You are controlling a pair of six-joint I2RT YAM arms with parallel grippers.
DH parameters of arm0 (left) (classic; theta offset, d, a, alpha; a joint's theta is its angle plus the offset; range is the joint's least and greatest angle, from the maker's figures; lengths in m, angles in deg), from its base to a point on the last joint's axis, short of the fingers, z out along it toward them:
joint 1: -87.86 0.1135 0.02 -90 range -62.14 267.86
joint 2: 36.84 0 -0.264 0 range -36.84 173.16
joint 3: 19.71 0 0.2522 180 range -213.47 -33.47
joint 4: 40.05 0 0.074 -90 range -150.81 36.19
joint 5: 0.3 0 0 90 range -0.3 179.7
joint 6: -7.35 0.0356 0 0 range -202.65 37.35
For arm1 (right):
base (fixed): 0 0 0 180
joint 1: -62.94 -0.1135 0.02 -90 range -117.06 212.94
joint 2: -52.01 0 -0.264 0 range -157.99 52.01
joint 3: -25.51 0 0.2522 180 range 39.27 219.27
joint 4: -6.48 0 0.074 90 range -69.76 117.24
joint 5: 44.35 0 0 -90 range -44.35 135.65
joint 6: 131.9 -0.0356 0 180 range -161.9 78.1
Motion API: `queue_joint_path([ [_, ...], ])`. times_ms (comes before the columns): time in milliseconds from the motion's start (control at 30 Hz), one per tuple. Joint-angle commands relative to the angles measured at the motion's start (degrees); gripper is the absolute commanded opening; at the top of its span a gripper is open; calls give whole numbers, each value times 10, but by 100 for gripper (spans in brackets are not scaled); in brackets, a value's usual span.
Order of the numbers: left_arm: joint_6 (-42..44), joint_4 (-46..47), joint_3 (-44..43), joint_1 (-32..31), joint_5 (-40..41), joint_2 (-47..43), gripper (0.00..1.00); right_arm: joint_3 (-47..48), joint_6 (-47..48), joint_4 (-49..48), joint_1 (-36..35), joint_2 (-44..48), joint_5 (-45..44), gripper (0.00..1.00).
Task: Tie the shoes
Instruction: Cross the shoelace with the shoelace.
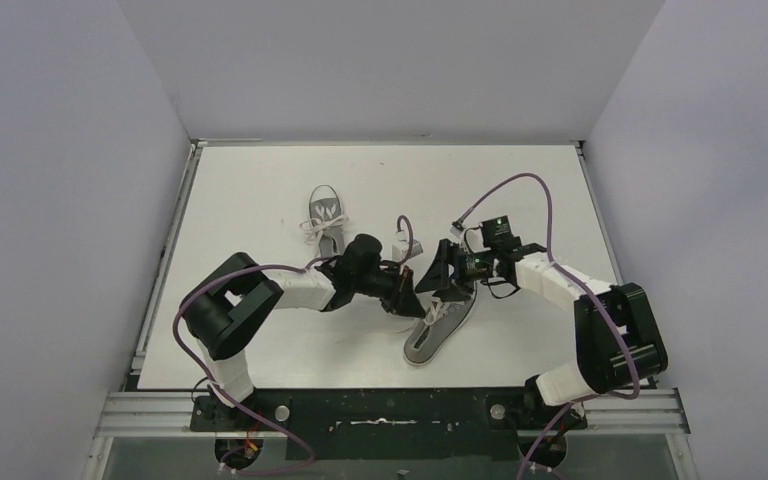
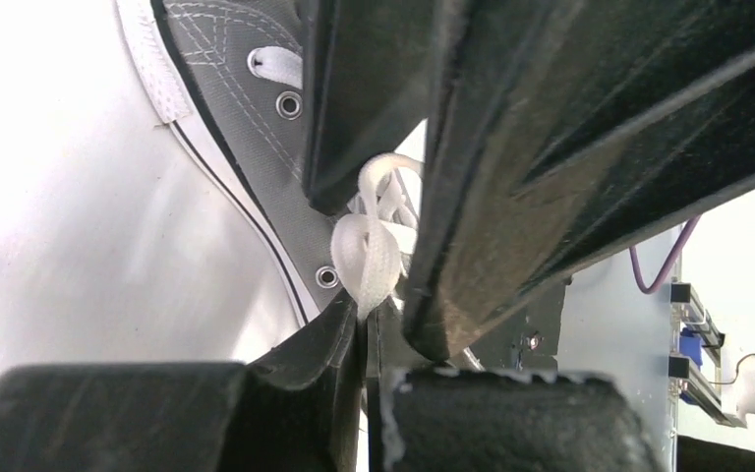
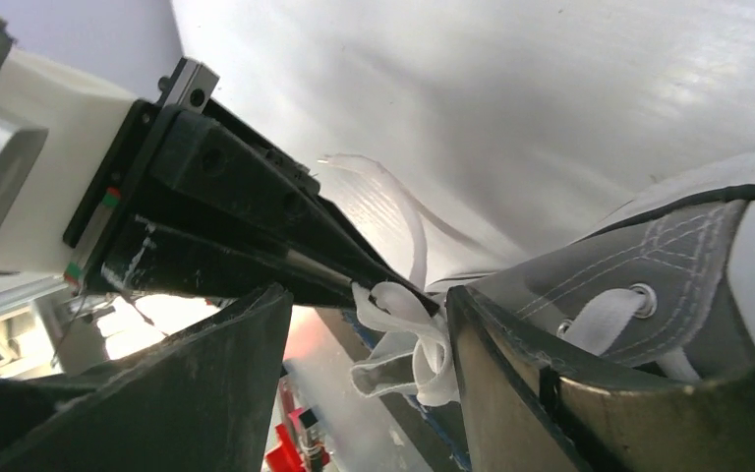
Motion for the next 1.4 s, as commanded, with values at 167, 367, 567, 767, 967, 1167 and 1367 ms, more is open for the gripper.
queue_joint_path([
  [167,18,-10,-43,18,0,-6,0,-71,-141,-145,-5,84,94,57],
  [367,27,-38,-79,16,-19,26,0,-78,-207,-188,-29,118,78,58],
  [567,-1,6,-89,6,-72,46,0,-50,-204,-158,-64,120,31,60],
  [767,-16,40,-75,5,-87,48,0,117,85,285,-29,115,-100,61],
  [967,-18,42,-69,0,-99,56,0,168,160,388,4,116,-186,60],
  [1167,-17,45,-63,0,-102,51,0,116,146,336,11,106,-212,43],
  [1367,-34,68,-61,0,-106,48,0,35,82,176,7,99,-97,29],
])
